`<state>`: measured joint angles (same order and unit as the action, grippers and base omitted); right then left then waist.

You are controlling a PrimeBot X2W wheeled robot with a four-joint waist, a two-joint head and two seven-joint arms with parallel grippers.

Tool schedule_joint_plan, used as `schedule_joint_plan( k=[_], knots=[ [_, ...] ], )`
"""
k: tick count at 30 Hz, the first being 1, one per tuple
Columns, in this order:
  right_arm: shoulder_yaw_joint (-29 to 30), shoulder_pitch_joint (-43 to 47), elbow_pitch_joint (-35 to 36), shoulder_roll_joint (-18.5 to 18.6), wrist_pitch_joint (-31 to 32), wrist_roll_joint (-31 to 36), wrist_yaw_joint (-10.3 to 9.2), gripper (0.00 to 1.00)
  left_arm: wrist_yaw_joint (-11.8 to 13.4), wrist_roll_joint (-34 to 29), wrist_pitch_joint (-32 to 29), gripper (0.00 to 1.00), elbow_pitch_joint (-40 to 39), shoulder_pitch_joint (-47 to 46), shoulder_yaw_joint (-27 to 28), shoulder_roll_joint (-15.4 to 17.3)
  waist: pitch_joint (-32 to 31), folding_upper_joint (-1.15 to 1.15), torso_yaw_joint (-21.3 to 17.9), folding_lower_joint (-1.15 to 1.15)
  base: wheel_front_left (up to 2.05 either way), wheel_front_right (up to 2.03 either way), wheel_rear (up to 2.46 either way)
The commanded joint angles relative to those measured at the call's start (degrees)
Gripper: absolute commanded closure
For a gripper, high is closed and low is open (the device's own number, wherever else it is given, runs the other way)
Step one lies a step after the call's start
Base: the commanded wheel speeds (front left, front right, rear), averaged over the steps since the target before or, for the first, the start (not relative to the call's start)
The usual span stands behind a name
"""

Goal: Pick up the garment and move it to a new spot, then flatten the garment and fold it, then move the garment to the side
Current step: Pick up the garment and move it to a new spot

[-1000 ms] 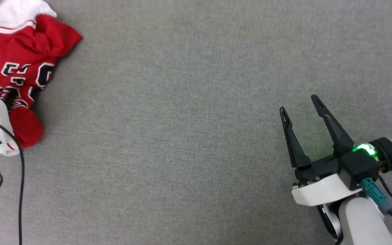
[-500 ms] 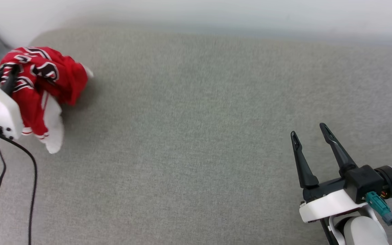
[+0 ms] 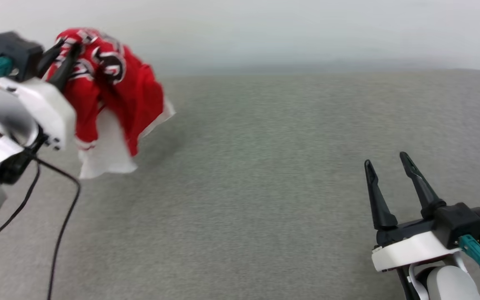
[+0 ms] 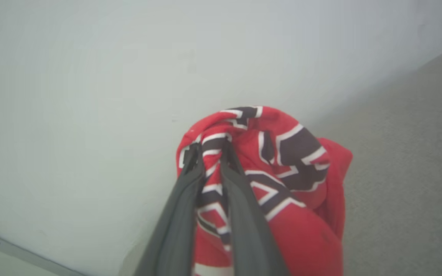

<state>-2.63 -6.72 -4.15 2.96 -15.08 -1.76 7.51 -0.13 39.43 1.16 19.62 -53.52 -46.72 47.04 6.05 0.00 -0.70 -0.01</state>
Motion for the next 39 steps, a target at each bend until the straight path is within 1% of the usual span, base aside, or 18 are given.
schedule_joint_plan(
  k=[1, 5, 9, 13, 19, 24, 27, 29, 30, 31, 32, 34, 36, 39],
  knots=[
    [0.26, 0.35, 0.14, -0.13, -0.15, -0.44, -0.04, 0.0, 0.42, -0.46, -0.08, 1.0, -0.96, -1.34, -0.15, -0.81, -0.56, 0.0, -2.57, 0.01, 0.0, 0.0, 0.0],
    [1.7, 0.38, 0.51, -0.14, -0.14, -1.03, -0.04, 0.0, 1.22, -2.8, -0.36, 1.0, -5.0, -4.26, -1.2, -3.34, -0.14, 0.0, -5.85, 0.01, 0.0, 0.0, 0.0],
    [2.66, 0.16, 0.83, -0.14, -0.14, -1.2, -0.04, 0.0, 0.95, -5.92, 0.4, 1.0, -7.12, -6.17, -3.43, -6.3, 0.74, 0.0, -8.41, 0.01, 0.0, 0.0, 0.0],
    [3.36, 0.13, 1.18, -0.15, -0.15, -1.55, -0.04, 0.0, 0.18, -6.61, 0.7, 1.0, -7.12, -3.21, -6.92, -9.76, 1.53, 0.0, -9.79, 0.01, 0.0, 0.0, 0.0],
    [3.63, 0.22, 1.06, -0.14, -0.14, -1.98, -0.04, 0.0, -0.86, -5.78, 1.93, 1.0, -4.82, 6.38, -13.82, -15.76, 1.78, 0.0, -10.38, 0.01, 0.0, 0.0, 0.0],
    [4.16, -0.05, 1.14, -0.14, -0.15, -2.06, -0.04, 0.0, -2.08, -5.26, 2.63, 1.0, -1.2, 14.12, -20.14, -22.8, 1.7, 0.0, -9.69, 0.01, 0.0, 0.0, 0.0],
    [4.05, 0.36, 0.97, -0.14, -0.15, -1.7, -0.04, 0.0, -2.61, -5.04, 2.94, 1.0, 1.65, 17.05, -22.58, -27.18, 1.35, 0.0, -8.7, 0.01, 0.0, 0.0, 0.0],
    [3.94, 0.43, 0.76, -0.14, -0.15, -1.51, -0.04, 0.0, -3.1, -5.11, 2.7, 1.0, 4.04, 18.36, -23.64, -29.49, 1.13, 0.0, -8.06, 0.01, 0.0, 0.0, 0.0],
    [3.85, 0.36, 0.61, -0.14, -0.14, -1.43, -0.04, 0.0, -3.28, -4.84, 2.53, 0.95, 5.33, 18.96, -23.91, -30.67, 0.94, 0.0, -7.77, 0.01, 0.0, 0.0, 0.0],
    [3.82, 0.31, 0.47, -0.14, -0.15, -1.34, -0.04, 0.0, -3.39, -4.71, 2.73, 0.16, 6.64, 19.31, -24.07, -31.68, 0.67, 0.0, -7.48, 0.01, 0.0, 0.0, 0.0],
    [3.75, 0.3, 0.39, -0.14, -0.15, -1.37, -0.04, 0.0, -3.37, -4.6, 3.28, 0.0, 7.63, 19.44, -24.12, -32.59, 0.41, 0.0, -7.26, 0.01, 0.0, 0.0, 0.0],
    [3.68, 0.62, 0.17, -0.14, -0.15, -1.52, -0.04, 0.0, -3.13, -4.37, 4.13, 0.0, 9.84, 19.98, -24.01, -34.01, -0.23, 0.0, -6.64, 0.01, 0.0, 0.0, 0.0],
    [3.68, 1.13, -0.09, -0.14, -0.15, -1.34, -0.04, 0.0, -2.87, -3.67, 5.56, 0.0, 11.43, 20.19, -23.34, -34.71, -0.92, 0.0, -5.85, 0.01, 0.0, 0.0, 0.0],
    [3.94, 1.63, -0.29, -0.15, -0.15, -1.2, -0.04, 0.0, -2.4, -2.81, 7.52, 0.0, 12.72, 20.43, -21.88, -34.59, -1.94, 0.0, -4.43, 0.01, 0.0, 0.0, 0.0]
  ],
)
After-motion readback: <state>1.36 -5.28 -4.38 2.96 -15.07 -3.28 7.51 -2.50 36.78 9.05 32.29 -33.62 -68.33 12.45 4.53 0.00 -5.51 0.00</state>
